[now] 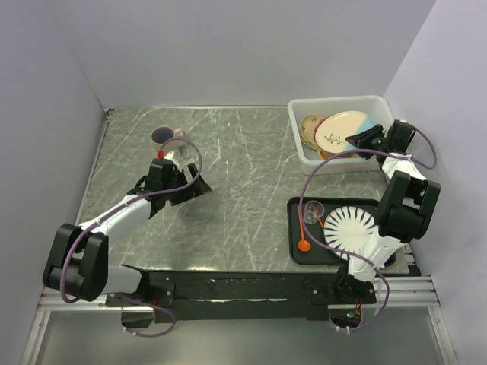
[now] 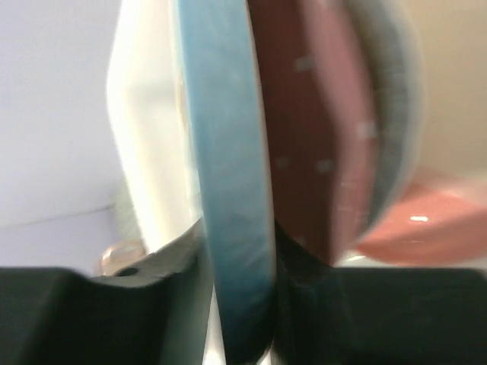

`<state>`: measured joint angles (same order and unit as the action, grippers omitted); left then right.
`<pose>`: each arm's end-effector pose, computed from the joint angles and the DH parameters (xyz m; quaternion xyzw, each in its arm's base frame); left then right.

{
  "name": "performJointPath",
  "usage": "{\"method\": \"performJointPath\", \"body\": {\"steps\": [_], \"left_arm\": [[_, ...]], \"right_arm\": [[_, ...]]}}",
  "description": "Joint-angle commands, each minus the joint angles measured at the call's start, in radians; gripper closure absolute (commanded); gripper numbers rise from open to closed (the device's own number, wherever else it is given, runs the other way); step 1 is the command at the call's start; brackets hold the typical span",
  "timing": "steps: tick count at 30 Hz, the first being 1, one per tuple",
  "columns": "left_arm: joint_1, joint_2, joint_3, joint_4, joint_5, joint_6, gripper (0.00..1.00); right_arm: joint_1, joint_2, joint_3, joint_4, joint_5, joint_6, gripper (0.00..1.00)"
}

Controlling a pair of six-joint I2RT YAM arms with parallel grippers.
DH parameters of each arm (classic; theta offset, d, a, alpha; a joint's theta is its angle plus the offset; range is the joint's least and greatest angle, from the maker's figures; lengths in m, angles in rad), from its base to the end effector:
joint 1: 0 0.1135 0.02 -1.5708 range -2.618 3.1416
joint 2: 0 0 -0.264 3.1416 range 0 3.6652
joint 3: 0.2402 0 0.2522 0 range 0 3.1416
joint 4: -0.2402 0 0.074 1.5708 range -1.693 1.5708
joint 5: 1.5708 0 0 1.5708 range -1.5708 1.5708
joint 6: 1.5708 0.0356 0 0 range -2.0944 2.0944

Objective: Place the plates into the plastic bin on the countertop
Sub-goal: Place the plate in the plastic bin, then reset both arms

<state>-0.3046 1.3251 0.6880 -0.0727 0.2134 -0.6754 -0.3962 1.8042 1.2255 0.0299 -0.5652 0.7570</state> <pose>0.2562 -0.0884 0.2012 -0.1229 0.8963 -0.2807 0.3206 0.3835 -0.1398 0.2323 0.3424 0.7766 0.3235 0.4184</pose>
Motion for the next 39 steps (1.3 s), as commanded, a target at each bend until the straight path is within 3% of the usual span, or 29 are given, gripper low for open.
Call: {"method": "performJointPath", "body": {"steps": [1, 5, 17, 22, 29, 39], "left_arm": [[-0.001, -0.004, 0.019, 0.019, 0.021, 0.0, 0.01], [-0.001, 0.011, 0.025, 0.021, 0.032, 0.004, 0.01], [-0.001, 0.006, 0.025, 0.022, 0.037, 0.005, 0.01], [-0.001, 0.006, 0.024, 0.017, 0.034, 0.005, 0.01], [-0.001, 0.031, 0.05, -0.004, 0.018, 0.013, 0.01], [-0.002, 0.057, 0.107, -0.051, -0.037, 0.03, 0.01]], "right_arm": [[0.002, -0.029, 0.071, -0.088, 0.192, -0.103, 0.53], [0.008, -0.046, 0.104, -0.185, 0.272, -0.14, 0.43], [0.045, -0.181, 0.106, -0.251, 0.476, -0.199, 0.18], [0.088, -0.305, 0.054, -0.213, 0.606, -0.231, 0.0], [0.256, -0.359, 0.134, -0.286, 0.769, -0.343, 0.0], [0.344, -0.401, 0.106, -0.277, 0.78, -0.358, 0.0]]}}
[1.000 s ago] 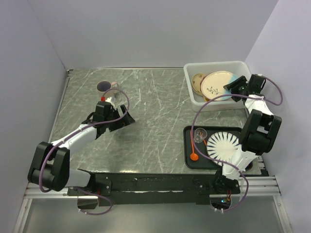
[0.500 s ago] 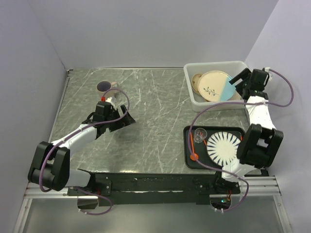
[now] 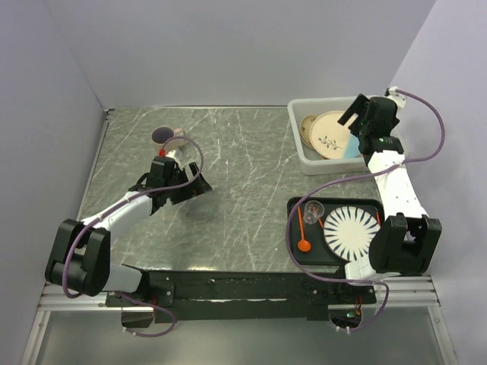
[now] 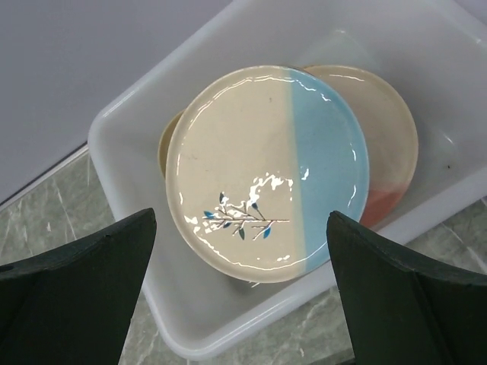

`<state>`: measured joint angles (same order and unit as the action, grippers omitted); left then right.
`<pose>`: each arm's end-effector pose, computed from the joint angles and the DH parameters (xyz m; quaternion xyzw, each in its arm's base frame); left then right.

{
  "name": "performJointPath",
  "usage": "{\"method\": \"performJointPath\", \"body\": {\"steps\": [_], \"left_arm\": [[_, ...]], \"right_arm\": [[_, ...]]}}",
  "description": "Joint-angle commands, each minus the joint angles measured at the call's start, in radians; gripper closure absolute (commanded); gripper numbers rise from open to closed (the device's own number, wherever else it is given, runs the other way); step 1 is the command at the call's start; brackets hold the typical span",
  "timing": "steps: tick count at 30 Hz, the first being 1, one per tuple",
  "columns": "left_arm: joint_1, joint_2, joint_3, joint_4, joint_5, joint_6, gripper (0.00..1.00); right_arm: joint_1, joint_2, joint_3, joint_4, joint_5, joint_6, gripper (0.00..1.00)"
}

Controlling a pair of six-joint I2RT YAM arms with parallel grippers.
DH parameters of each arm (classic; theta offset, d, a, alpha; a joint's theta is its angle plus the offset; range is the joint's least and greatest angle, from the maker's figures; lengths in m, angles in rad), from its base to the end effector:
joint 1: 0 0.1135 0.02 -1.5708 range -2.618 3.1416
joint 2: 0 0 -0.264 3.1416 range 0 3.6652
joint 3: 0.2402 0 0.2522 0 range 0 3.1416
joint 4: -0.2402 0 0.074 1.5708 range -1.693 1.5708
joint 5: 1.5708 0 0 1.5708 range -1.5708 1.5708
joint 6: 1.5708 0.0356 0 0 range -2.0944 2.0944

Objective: Place the plates into the plastic bin on the countertop
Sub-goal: Reset both arms

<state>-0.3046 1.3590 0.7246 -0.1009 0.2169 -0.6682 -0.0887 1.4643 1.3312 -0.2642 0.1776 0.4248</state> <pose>0.2629 -0.0907 0.2018 -0.1211 0.9016 -0.2760 0.3103 0.3413 -0.0367 0.3608 0.2581 0.7898 0.0194 0.5561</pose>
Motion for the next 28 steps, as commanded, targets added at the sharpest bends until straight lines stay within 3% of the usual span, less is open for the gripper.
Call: {"method": "performJointPath", "body": {"steps": [1, 6, 17, 28], "left_arm": [[-0.001, 0.032, 0.091, -0.032, -0.051, 0.024, 0.01], [-0.001, 0.051, 0.127, -0.049, -0.062, 0.03, 0.01], [-0.001, -0.064, 0.114, -0.045, -0.116, 0.015, 0.01], [-0.001, -0.077, 0.084, 0.003, -0.134, 0.007, 0.0]], "right_arm": [[0.046, -0.064, -0.007, 0.017, 0.036, -0.03, 0.0], [0.158, -0.101, -0.072, 0.046, 0.059, -0.047, 0.0], [0.389, -0.203, -0.242, 0.054, 0.033, -0.032, 0.0], [0.446, -0.328, -0.507, 0.16, 0.065, -0.032, 0.0]]}}
